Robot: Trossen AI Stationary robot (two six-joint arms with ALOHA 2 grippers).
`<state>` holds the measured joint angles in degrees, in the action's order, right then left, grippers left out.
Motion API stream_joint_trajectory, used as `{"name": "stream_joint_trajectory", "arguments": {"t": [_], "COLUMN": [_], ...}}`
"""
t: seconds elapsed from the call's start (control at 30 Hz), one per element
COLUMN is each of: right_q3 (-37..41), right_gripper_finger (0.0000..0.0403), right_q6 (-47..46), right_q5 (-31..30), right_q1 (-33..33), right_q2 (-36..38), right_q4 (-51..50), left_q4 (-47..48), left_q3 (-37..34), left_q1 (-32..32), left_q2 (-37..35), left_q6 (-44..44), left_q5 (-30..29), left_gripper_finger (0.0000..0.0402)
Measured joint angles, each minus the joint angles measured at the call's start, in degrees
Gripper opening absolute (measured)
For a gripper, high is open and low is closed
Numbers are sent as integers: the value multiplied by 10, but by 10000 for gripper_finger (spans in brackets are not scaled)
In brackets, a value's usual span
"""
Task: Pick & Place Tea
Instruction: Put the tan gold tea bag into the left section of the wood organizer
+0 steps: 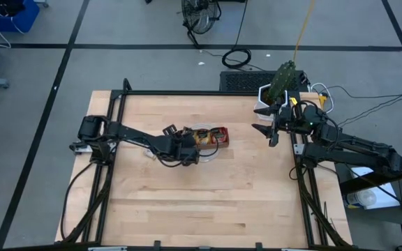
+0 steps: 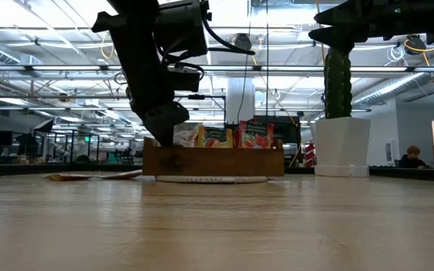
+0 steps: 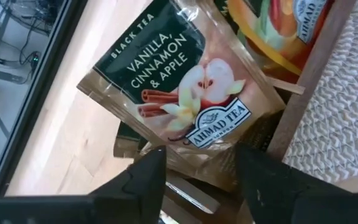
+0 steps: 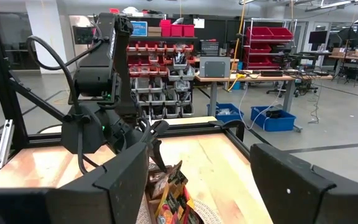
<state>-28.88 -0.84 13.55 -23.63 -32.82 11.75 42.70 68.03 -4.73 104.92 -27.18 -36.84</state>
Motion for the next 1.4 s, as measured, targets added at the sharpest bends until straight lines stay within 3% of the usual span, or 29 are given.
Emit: {"name": "stream_joint_trajectory", "arguments": {"t": [0.6, 0.7, 0.77, 0.83, 0.97, 1.13, 1.4], "right_q3": [0, 0, 0, 0, 0, 0, 0], "right_gripper_finger": [260, 260, 260, 260, 260, 260, 260], "right_q6": [1, 2, 2, 2, 2, 5, 7], "right_q5": [0, 0, 0, 0, 0, 0, 1], "right_q1": [0, 0, 0, 0, 0, 0, 0], "right_q2": [0, 0, 0, 0, 0, 0, 0], "right_q4": [0, -1, -4, -5, -14, -17, -20], "left_q4": [6, 0, -14, -29, -30, -30, -51], "left_q3": [0, 0, 0, 0, 0, 0, 1], "left_q1": [-10, 2, 14, 23, 34, 57, 70], "left_q2": [-98, -103, -103, -97, -93, -93, -62], "left_q6": [58, 88, 111, 132, 172, 185, 186], "left_q5": [-2, 87, 170, 214, 223, 210, 271], "left_gripper_finger": [209, 205, 184, 142, 23, 4, 2]}}
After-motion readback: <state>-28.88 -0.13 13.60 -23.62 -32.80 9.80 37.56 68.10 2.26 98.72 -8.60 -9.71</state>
